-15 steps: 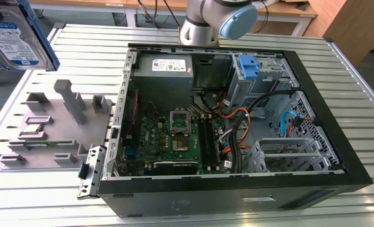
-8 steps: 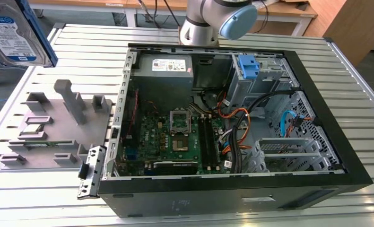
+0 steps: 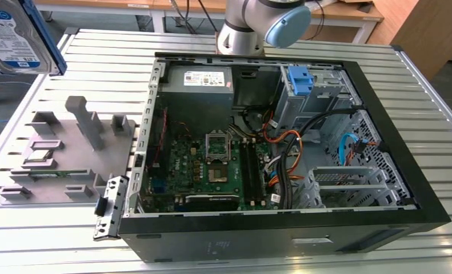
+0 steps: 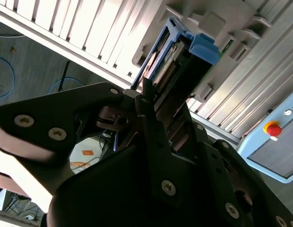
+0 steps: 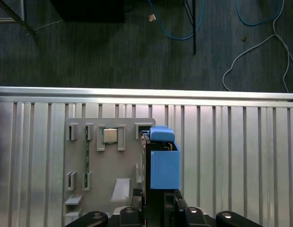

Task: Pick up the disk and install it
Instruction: 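Pick up the disk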

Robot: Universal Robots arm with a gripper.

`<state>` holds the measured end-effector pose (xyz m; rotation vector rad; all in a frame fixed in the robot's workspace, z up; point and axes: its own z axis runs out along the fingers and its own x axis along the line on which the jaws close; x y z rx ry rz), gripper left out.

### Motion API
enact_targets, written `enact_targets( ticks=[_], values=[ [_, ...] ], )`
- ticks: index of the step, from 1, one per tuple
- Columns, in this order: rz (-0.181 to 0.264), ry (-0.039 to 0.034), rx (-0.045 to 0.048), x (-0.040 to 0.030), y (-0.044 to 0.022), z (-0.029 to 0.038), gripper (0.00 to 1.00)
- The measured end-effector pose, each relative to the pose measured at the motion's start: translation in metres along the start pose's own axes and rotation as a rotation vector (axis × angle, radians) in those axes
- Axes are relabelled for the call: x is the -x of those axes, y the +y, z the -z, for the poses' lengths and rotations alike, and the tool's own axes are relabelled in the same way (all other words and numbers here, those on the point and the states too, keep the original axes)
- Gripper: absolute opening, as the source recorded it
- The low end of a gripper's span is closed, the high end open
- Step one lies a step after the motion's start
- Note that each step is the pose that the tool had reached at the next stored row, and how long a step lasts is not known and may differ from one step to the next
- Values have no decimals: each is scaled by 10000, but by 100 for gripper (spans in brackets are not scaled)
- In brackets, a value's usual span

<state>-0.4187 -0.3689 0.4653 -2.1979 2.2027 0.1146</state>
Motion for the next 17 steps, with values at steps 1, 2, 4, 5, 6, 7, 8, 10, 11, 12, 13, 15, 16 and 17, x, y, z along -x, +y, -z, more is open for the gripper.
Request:
enact_targets(
  ticks=[1,2,4,5,6,7,8,10,11,12,13,15,16,17],
  values=[
    [0,0,0,1,0,18,35],
    [0,0,1,3,1,36,35],
    [0,0,0,5,2,67,35],
    [1,0,0,5,2,72,35],
    [0,0,0,5,2,73,35],
    [0,0,-1,5,2,73,35],
    [0,0,0,6,2,80,35],
    [0,0,0,6,3,87,35],
    [0,0,0,6,3,88,35],
    [0,0,0,6,3,88,35],
    [0,1,0,6,3,88,35],
    [0,0,0,7,3,93,35],
    [1,-17,0,7,3,95,35],
    [1,-17,0,7,3,95,35]
  ],
)
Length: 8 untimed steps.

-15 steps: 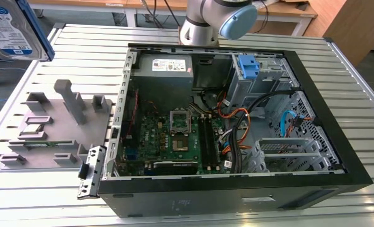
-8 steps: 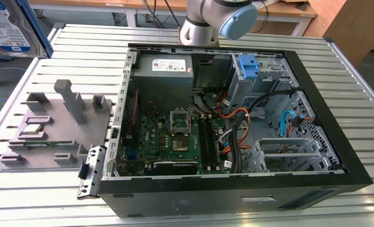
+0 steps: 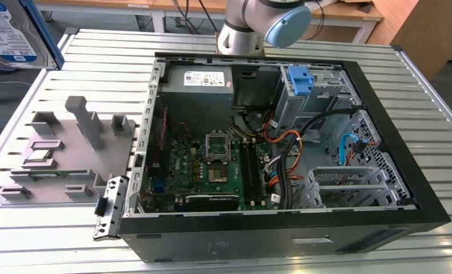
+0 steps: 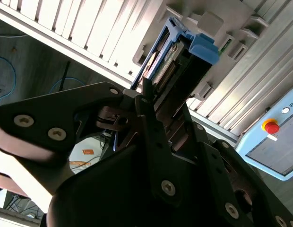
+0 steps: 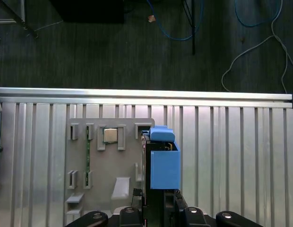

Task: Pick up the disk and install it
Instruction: 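Pick up the disk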

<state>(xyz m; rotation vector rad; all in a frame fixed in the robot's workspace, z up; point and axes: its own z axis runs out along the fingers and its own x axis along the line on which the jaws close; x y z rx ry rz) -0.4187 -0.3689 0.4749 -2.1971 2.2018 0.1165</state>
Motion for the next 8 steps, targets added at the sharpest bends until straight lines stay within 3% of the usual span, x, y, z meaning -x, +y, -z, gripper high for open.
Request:
enact_targets(
  ticks=[8],
  values=[
    [0,-24,0,2,1,25,35]
  ],
)
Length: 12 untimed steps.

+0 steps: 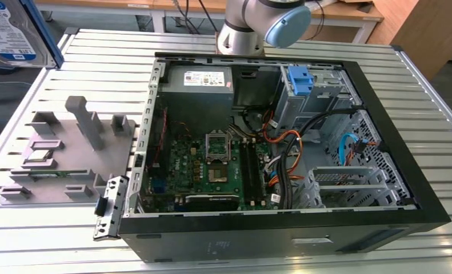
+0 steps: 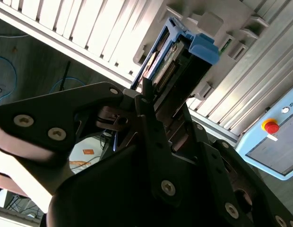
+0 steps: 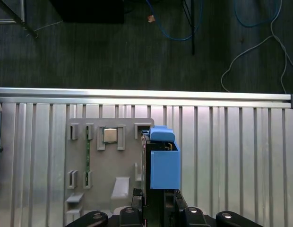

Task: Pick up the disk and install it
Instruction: 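Pick up the disk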

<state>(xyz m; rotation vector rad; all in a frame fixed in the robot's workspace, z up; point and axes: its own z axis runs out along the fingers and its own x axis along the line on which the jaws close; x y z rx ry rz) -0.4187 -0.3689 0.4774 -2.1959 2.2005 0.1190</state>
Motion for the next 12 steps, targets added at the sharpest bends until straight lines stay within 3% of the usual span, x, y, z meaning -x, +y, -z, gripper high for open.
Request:
enact_targets(
  ticks=[12],
  values=[
    [3,-64,0,0,0,7,35]
  ],
)
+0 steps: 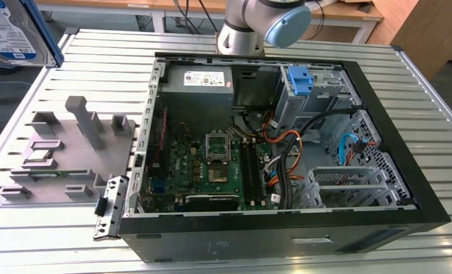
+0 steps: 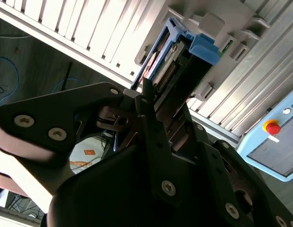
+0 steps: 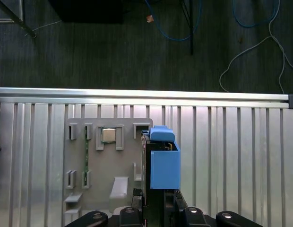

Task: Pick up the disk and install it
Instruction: 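Pick up the disk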

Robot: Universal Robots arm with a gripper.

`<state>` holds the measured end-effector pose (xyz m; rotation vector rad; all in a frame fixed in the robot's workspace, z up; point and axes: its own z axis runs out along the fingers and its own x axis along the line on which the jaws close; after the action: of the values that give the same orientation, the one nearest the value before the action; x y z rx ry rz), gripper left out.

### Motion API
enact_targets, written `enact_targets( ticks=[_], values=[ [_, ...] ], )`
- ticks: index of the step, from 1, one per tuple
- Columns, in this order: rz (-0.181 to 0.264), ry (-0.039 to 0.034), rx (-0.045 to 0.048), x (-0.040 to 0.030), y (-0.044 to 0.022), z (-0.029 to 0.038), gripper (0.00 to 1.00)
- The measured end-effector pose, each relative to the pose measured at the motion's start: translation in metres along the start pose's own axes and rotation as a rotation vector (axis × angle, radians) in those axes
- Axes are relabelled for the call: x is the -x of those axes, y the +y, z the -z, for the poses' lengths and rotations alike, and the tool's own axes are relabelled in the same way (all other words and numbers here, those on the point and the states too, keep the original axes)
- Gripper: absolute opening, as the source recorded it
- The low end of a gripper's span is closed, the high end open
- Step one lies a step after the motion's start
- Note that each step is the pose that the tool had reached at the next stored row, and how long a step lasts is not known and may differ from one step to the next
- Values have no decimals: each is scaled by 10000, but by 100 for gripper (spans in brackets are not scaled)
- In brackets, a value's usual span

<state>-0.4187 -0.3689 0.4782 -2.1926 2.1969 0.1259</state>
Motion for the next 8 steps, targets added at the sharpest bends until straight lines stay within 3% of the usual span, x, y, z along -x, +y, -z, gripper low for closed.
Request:
enact_targets(
  ticks=[8],
  values=[
    [0,-6,0,1,0,11,35]
  ],
)
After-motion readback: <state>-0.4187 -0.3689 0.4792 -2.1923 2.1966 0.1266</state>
